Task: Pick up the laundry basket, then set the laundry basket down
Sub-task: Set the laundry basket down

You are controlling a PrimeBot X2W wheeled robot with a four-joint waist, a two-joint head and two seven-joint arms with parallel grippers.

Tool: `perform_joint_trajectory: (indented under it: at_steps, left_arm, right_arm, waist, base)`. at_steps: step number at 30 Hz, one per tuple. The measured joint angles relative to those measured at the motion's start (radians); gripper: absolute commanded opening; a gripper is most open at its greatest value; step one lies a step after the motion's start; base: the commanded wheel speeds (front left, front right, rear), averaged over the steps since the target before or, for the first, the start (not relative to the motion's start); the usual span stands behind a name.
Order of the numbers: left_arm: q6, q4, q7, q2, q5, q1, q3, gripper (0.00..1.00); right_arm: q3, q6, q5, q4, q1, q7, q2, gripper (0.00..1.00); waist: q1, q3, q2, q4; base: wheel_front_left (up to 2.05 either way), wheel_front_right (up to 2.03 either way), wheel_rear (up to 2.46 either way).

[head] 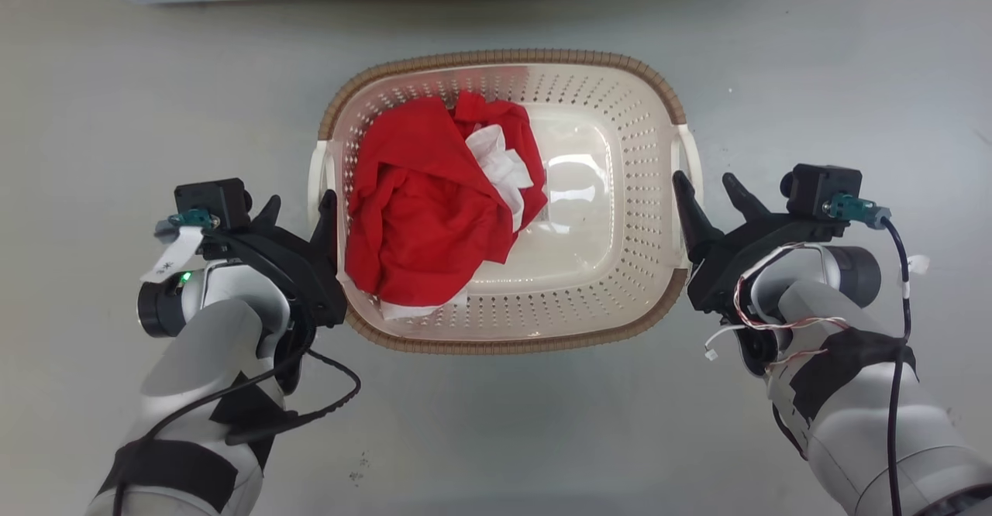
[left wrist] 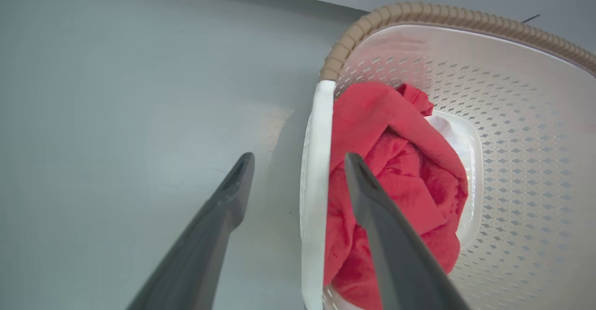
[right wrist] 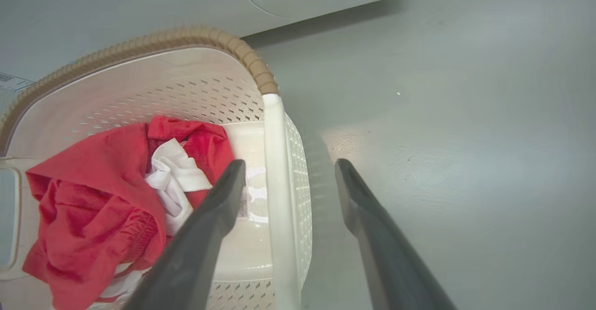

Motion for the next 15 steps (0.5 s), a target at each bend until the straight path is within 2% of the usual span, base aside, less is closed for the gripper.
perform_joint_trajectory:
  at_steps: [15]
  left_arm:
    - [-0.008,0.005,-0.063,0.015,0.065,0.095,-0.055,1.00]
  right_arm:
    - [-0.026,0.004,0.021,-0.008,0.112,-0.034,0.001,1.00]
  waist:
    - [-0.0003,-0.182,0.0000,-0.011]
  base:
    - [0.00,0.00,0.00]
